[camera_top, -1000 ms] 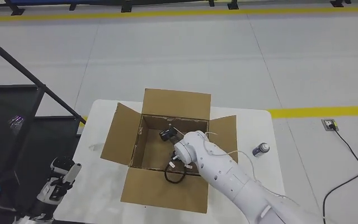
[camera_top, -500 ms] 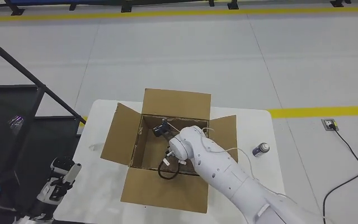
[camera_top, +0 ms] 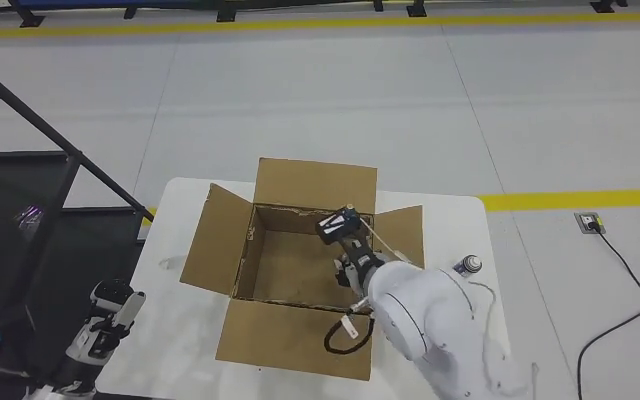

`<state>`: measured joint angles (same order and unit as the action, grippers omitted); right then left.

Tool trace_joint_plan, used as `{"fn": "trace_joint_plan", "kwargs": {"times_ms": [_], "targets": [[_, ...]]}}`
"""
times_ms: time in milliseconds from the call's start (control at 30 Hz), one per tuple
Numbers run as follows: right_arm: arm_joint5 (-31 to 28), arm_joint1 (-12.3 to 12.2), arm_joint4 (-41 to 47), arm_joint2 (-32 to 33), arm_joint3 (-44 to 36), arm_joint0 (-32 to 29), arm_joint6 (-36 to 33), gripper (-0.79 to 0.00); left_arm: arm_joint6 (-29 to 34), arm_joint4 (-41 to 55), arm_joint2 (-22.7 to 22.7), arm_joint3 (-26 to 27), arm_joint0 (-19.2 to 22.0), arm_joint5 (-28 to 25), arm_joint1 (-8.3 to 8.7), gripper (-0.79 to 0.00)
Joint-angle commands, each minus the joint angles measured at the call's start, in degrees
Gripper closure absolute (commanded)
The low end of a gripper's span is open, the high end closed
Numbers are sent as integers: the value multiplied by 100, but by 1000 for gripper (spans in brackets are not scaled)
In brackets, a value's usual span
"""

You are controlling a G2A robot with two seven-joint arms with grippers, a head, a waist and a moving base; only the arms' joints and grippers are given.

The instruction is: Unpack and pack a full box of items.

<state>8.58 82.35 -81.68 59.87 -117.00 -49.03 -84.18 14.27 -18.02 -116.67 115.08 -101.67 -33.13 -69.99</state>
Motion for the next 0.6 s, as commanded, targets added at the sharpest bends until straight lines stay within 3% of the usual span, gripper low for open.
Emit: {"fn": "trace_joint_plan", "kwargs": {"times_ms": [0, 133, 333, 433, 567], "targets": [[73, -78, -336, 542, -847, -549, -48, 0, 0, 0, 0, 0, 0, 0, 0, -785], [153, -180, -466, 1596, -1750, -1493, -4, 0, 0, 0, 0, 0, 0, 0, 0, -785], [100, -241, 199, 2874, -1760, -2392, 311, 0, 0, 0, 0, 0, 0, 0, 0, -785], [74, -259, 436, 3232, -1286, -2668, 472, 0, 0, 0, 0, 0, 0, 0, 0, -785], [7, -277, 708, 3427, -305, -2606, 723, 0, 0, 0, 0, 0, 0, 0, 0, -785]]}}
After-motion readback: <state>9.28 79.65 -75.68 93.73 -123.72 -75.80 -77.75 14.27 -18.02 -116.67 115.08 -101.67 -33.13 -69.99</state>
